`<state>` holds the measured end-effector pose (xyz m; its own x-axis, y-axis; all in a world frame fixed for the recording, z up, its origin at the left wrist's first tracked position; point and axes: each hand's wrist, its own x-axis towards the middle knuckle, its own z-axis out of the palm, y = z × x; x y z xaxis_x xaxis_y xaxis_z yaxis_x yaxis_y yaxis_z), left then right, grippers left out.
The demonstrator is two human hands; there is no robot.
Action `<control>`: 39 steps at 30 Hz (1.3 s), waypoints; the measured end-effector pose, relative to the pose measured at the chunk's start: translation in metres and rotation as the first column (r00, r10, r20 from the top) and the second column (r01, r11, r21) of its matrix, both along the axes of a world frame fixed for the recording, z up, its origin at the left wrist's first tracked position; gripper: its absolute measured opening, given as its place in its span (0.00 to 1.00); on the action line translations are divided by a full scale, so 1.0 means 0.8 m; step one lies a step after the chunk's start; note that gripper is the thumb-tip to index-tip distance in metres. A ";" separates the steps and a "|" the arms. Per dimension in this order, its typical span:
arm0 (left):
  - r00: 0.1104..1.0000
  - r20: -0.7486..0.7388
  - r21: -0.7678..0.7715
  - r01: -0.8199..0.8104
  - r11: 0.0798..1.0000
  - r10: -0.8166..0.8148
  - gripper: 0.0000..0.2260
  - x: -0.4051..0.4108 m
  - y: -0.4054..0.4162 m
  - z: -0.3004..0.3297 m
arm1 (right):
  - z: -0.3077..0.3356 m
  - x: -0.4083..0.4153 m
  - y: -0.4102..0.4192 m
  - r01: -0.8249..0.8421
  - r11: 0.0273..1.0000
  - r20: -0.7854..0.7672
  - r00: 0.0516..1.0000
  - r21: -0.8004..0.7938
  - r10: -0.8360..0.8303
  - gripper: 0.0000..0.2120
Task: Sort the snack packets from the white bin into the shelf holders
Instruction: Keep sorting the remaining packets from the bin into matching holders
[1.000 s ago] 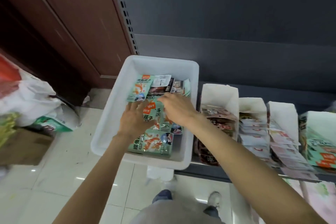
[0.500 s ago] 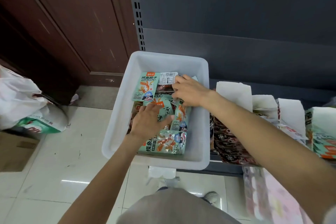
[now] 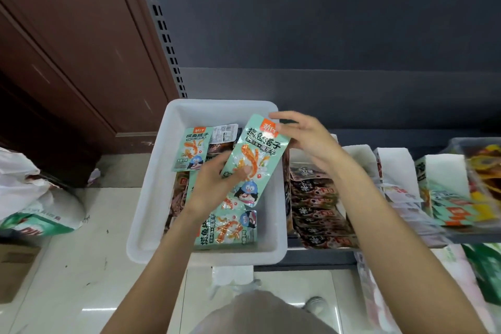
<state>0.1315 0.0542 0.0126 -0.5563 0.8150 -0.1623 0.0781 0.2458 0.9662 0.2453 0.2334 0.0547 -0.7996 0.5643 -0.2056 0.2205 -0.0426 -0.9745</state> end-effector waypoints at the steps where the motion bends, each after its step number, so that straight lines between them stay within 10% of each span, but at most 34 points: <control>1: 1.000 0.010 -0.007 0.010 1.000 -0.010 0.10 0.005 0.003 0.005 | 0.000 0.012 0.002 0.026 0.999 -0.021 0.999 -0.043 -0.027 0.11; 7: 0.963 -0.209 -0.043 0.167 0.985 -0.172 0.08 0.059 0.040 0.049 | 0.019 0.108 0.012 0.109 0.994 -0.107 0.989 0.023 -0.106 0.08; 13: 0.696 -0.621 -0.148 0.348 0.926 -0.361 0.09 0.171 0.135 0.076 | 0.032 0.290 0.042 0.245 0.938 -0.100 0.969 0.246 -0.227 0.10; 19: 0.696 -0.648 0.008 0.412 0.911 -0.309 0.13 0.286 0.243 0.069 | 0.011 0.449 0.087 0.638 0.496 -0.248 0.727 0.589 -0.641 0.11; 27: 0.372 -0.765 -0.425 0.319 0.847 -0.525 0.27 0.332 0.327 -0.032 | -0.023 0.452 0.140 0.247 0.270 -0.050 0.816 0.931 -0.576 0.15; 39: 0.431 -0.675 -0.440 0.416 0.796 -0.598 0.28 0.318 0.320 -0.037 | -0.098 0.417 0.131 -0.223 0.218 0.303 0.828 0.950 -0.472 0.17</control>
<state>0.3856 0.3102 -0.0173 -0.0304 0.9964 -0.0787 0.9095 0.0602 0.4112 0.5788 0.3381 -0.0240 -0.6824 0.6757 0.2789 0.6932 0.7192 -0.0466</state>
